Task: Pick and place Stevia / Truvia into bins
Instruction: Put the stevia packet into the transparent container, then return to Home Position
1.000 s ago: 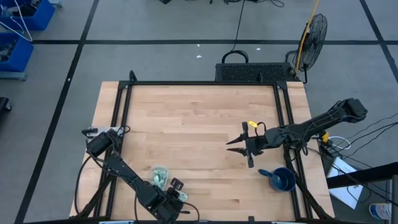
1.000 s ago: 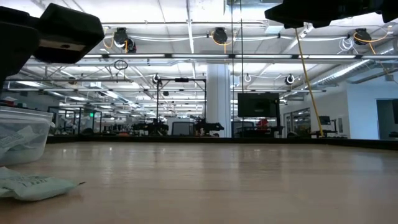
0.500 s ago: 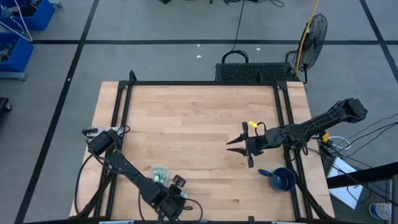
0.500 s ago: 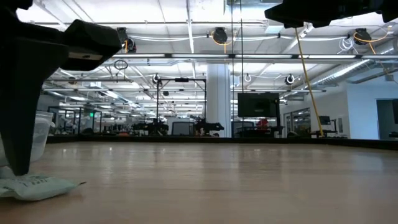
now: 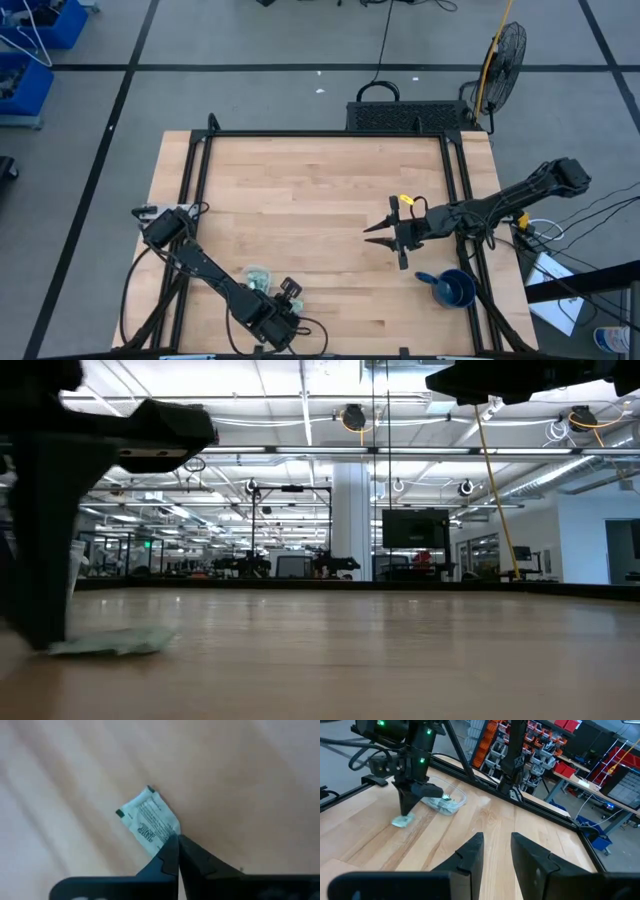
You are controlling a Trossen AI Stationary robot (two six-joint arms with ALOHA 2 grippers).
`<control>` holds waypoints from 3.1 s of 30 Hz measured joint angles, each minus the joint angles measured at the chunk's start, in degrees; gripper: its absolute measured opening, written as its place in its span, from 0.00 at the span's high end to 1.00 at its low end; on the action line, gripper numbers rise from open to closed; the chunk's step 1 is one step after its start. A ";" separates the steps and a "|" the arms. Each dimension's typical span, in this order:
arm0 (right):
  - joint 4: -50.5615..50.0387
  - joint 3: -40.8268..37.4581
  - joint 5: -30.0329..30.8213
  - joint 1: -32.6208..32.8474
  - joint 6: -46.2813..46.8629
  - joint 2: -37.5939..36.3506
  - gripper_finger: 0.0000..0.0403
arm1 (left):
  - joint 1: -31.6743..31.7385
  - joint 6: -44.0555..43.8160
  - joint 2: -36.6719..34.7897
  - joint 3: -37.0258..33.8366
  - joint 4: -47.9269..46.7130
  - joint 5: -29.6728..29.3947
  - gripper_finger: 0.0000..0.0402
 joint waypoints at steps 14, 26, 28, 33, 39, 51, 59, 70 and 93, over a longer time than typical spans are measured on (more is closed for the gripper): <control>-0.09 0.00 0.00 0.00 0.39 0.00 0.77 | -2.73 -34.08 -12.50 8.63 -34.61 -1.00 0.99; -0.20 0.00 0.00 0.00 1.51 0.00 0.77 | -5.71 -62.89 -13.42 0.30 -33.85 5.41 0.97; -0.18 0.00 0.00 0.00 1.51 0.00 0.77 | -4.83 -63.58 -13.42 -1.02 -33.15 5.59 0.94; 0.09 0.00 0.00 0.00 1.44 0.00 0.77 | -2.66 -57.19 -13.42 -3.57 -27.47 7.44 0.83; 0.56 0.00 0.04 0.00 1.07 0.00 0.77 | -0.44 -46.67 -14.51 -3.31 -28.86 8.15 0.75; -5.64 0.00 -0.04 -0.64 3.24 -11.46 0.77 | 4.39 -34.19 -37.26 0.07 -35.41 -18.46 0.75; -27.56 -0.93 0.02 -5.21 10.85 -27.46 0.77 | 6.49 -30.00 -59.64 -5.22 -33.53 -25.07 0.75; -26.85 -9.46 -13.44 -5.86 9.69 -41.45 0.77 | 5.87 -16.46 -85.72 -48.30 15.24 -29.00 0.75; -22.10 -22.82 -7.54 -5.92 9.58 -58.41 0.77 | 24.85 5.34 -111.37 -68.12 36.71 -6.16 0.75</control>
